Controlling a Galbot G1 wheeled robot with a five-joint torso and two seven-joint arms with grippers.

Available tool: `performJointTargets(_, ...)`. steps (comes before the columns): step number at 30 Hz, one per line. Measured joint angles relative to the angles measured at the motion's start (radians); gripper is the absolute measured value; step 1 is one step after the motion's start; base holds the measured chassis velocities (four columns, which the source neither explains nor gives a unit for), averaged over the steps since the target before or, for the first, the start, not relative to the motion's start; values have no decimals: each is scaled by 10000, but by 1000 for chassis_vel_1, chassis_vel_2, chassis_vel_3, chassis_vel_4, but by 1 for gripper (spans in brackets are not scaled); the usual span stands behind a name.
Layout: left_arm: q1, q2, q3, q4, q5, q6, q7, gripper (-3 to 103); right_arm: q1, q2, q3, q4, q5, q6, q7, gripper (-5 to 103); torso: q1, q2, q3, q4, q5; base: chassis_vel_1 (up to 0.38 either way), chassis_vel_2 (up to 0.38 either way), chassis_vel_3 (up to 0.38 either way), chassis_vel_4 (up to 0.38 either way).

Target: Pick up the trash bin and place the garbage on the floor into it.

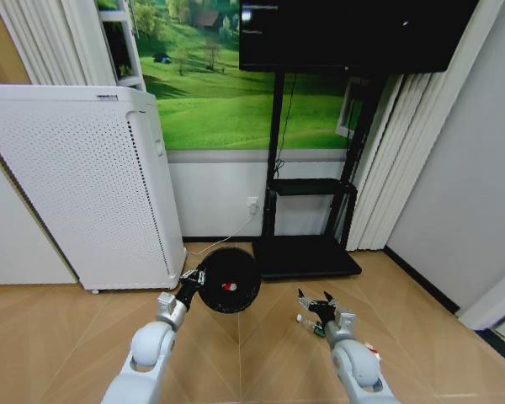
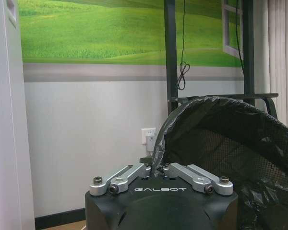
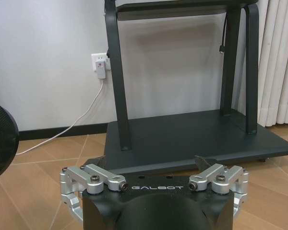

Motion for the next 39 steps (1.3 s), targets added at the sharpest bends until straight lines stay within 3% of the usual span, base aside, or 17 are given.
performJointTargets(12, 41, 78, -32, -88, -3, -17, 80, 3, -186, 46, 85, 247, -6, -66, -60, 100, -2, 0, 0, 1, -1, -20, -14, 15, 16)
performJointTargets(26, 39, 28, -119, -111, -8, -70, 194, 3, -235, 7, 78, 436, -148, -114, -76, 100, -1, 0, 0, -4, 2, -153, -159, 156, 145)
performJointTargets(29, 41, 20, -185, -154, -31, -70, 198, 3, -313, -52, -37, 321, -560, -252, -606, 100, -1, 0, 0, -4, 1, -105, -87, 88, 103)
performJointTargets(33, 137, 5, -381, -270, -72, -76, 167, 3, -57, -238, -457, -689, -1075, -815, -1876, 100, -1, 0, 0, -1, -2, -10, -11, 19, 8)
performJointTargets(39, 211, 149, -607, -282, 65, -147, 184, 3, 848, -425, -795, -2411, -1625, -676, -2911, 100, -1, 0, 0, 7, 0, 0, 0, 0, 0)
